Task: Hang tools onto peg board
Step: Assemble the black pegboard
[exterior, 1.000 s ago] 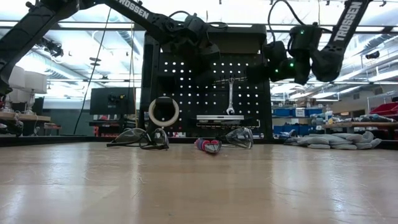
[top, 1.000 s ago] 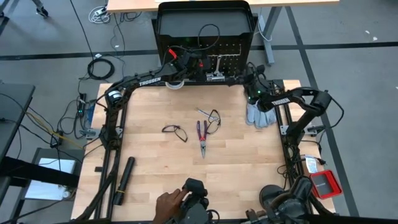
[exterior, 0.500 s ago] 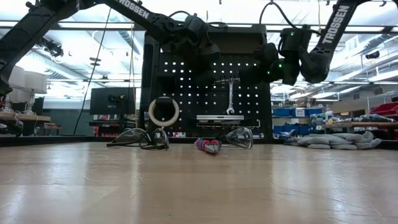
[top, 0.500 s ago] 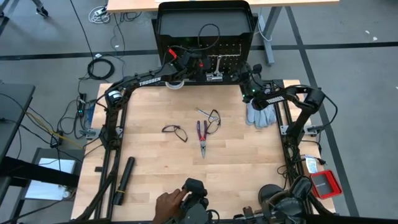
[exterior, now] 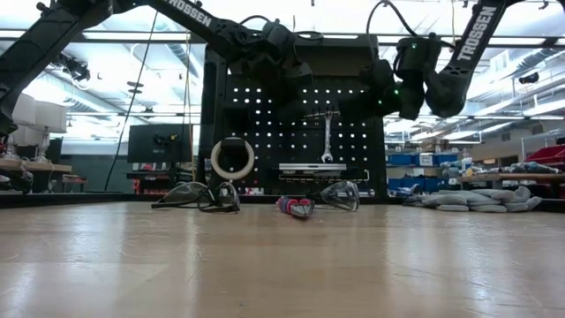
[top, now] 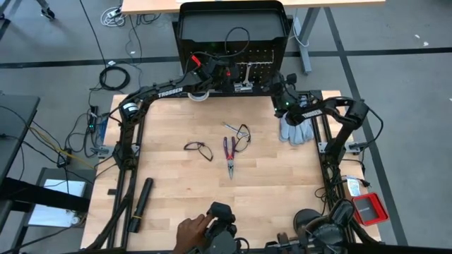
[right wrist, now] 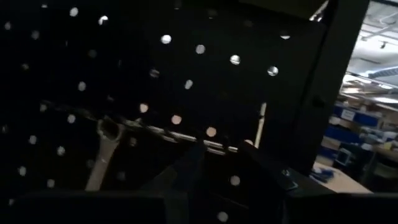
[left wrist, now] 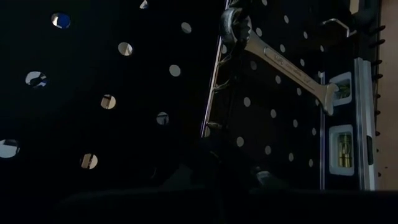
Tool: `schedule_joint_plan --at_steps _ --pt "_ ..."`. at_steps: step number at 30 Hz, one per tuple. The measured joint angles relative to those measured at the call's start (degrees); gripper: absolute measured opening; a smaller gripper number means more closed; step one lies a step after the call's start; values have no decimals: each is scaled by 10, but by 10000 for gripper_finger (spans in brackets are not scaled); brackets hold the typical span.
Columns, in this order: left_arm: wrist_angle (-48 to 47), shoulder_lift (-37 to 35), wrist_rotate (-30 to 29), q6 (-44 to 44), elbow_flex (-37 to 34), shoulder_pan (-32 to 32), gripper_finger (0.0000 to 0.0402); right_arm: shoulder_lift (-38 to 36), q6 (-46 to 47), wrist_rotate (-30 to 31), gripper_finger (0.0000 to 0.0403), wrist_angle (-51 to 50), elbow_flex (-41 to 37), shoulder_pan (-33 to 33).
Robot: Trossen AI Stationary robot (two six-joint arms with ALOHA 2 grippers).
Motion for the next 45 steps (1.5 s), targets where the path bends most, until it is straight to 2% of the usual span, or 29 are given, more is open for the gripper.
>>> schedule_joint_plan --at_steps 11,19,25,29,36,42,45 --pt "1 0 1 0 0 0 11 0 8 -41 104 -10 0 -21" --pt "1 0 2 0 -1 0 11 -1 43 28 104 -3 6 56" --pt "1 0 2 0 -1 0 11 0 30 41 104 -54 90 99" --pt "1 0 2 0 -1 0 11 0 29 11 104 -68 141 104" --pt "0 0 1 0 -1 0 11 25 75 -67 104 -95 151 60" --pt "0 0 2 1 -1 0 11 123 23 -69 96 45 150 42" --pt "-1 0 -4 7 -1 0 11 161 -14 -40 89 107 150 43"
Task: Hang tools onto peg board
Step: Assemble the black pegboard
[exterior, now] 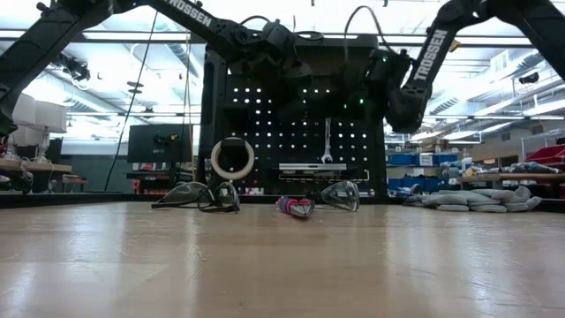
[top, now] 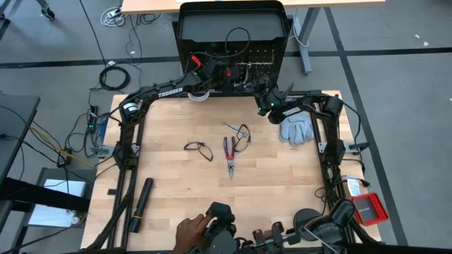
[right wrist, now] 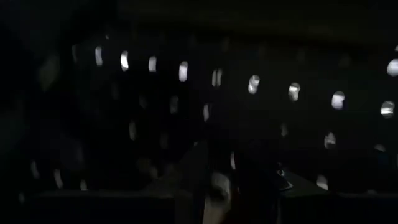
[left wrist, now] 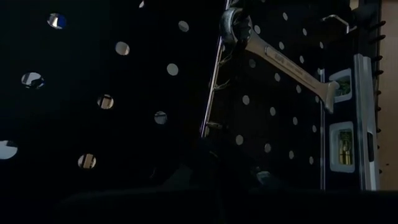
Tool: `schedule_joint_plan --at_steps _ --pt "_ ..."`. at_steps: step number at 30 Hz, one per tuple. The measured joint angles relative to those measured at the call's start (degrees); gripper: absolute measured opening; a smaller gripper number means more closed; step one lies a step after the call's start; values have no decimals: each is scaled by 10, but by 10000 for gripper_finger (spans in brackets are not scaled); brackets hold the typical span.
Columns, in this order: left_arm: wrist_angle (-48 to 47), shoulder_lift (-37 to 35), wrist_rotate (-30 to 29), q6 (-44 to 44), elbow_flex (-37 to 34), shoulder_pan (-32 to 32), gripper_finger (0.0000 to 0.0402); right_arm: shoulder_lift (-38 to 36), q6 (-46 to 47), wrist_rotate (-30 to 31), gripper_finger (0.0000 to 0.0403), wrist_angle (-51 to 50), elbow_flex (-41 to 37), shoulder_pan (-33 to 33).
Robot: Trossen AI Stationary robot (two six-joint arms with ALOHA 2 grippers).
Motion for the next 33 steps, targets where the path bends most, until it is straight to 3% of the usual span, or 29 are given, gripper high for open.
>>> schedule_joint_plan --at_steps 6,16,28,33 --pt "-2 0 0 2 0 0 11 -1 -16 20 83 -2 -17 3" --pt "-10 0 0 4 1 0 11 -67 -18 30 95 1 -97 4" --pt "-4 0 -3 4 0 0 11 -75 20 30 164 -26 -110 -13" --pt "-4 0 -5 4 0 0 11 -75 21 13 165 -15 -110 -13"
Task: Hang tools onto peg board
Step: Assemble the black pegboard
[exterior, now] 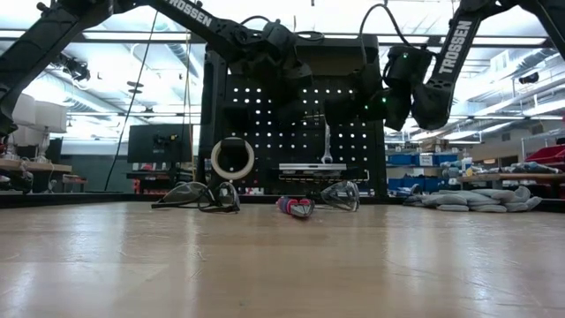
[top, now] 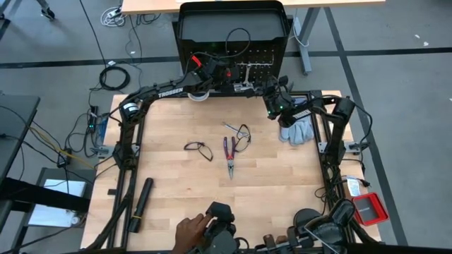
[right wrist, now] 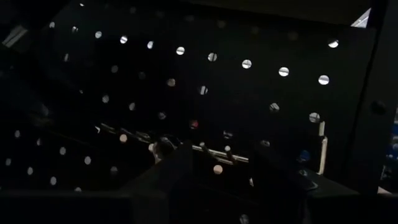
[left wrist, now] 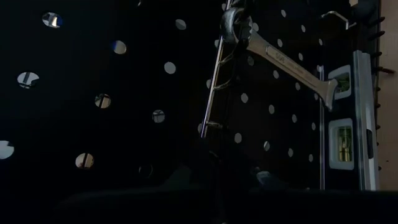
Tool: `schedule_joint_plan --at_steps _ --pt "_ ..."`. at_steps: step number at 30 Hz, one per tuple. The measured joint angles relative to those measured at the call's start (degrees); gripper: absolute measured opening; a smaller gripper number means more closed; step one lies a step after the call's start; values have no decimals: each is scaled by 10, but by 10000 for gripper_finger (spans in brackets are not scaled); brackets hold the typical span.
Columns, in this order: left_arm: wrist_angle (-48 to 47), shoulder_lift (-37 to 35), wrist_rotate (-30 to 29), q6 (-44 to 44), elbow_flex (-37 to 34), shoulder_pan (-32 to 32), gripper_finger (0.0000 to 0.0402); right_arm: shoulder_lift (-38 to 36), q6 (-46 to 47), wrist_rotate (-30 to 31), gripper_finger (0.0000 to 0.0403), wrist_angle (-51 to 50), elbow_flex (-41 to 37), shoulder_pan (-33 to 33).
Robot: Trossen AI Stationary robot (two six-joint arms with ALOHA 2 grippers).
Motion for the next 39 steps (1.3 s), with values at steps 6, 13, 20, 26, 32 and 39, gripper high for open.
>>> schedule_joint_plan --at_steps 6,13,20,26,32,39 --pt "-3 0 -1 0 0 0 11 0 0 -2 149 13 -10 -6" --pt "-7 0 -2 0 0 0 11 0 -7 -1 125 15 -11 -3" --pt "-8 0 -2 5 0 0 11 0 -40 1 121 11 -2 -2" --pt "-14 0 -3 16 0 0 11 -9 -117 -15 134 -81 -2 11" --pt "-13 -1 -4 21 0 0 11 -38 -246 12 134 -94 -2 50" --pt "-14 -1 -4 27 0 0 11 -119 -313 31 134 -200 -2 76"
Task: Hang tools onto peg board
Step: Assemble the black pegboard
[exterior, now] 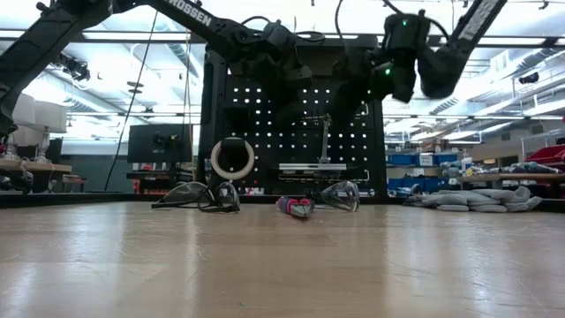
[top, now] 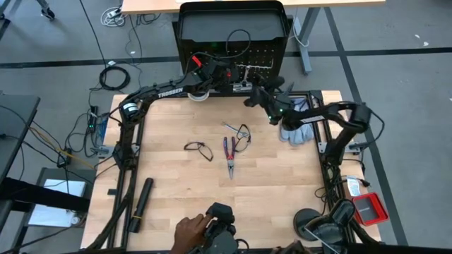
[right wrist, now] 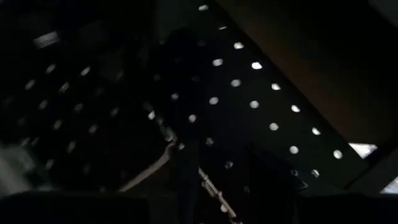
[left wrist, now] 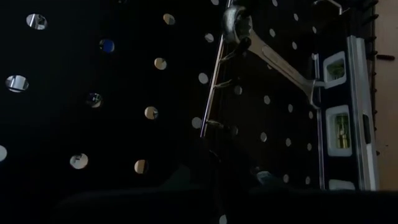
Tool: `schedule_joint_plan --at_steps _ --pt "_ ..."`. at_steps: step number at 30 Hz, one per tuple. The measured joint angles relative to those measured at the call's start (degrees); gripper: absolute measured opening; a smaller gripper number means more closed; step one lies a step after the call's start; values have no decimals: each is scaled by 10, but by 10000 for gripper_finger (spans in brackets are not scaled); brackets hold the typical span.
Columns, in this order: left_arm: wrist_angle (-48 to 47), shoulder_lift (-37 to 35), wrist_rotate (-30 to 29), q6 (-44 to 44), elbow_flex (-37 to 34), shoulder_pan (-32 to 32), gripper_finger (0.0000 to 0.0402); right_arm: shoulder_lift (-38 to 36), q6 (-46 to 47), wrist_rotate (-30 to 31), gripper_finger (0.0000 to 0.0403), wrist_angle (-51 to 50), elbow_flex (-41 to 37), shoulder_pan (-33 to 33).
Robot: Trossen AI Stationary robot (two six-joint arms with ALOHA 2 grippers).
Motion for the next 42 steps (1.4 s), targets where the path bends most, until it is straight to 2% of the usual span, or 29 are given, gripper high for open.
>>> schedule_joint_plan --at_steps 4,8,11,16,24,29,36,42 --pt "0 0 0 0 0 0 11 -57 15 8 134 -188 18 -5" --pt "1 0 1 1 0 0 11 -92 58 11 134 -396 80 -22" --pt "1 0 1 2 0 0 11 -93 54 11 134 -469 114 -36" --pt "2 0 2 2 0 0 11 -74 15 -24 134 -473 131 -61" --pt "1 0 2 3 0 0 11 -60 47 -55 121 -482 131 -85" --pt "1 0 2 3 0 0 11 -60 16 -55 91 -475 131 -87" --pt "0 1 2 4 0 0 11 -60 29 -57 12 -487 131 -95" --pt "1 1 1 6 0 -3 12 -60 43 -50 7 -485 131 -94"
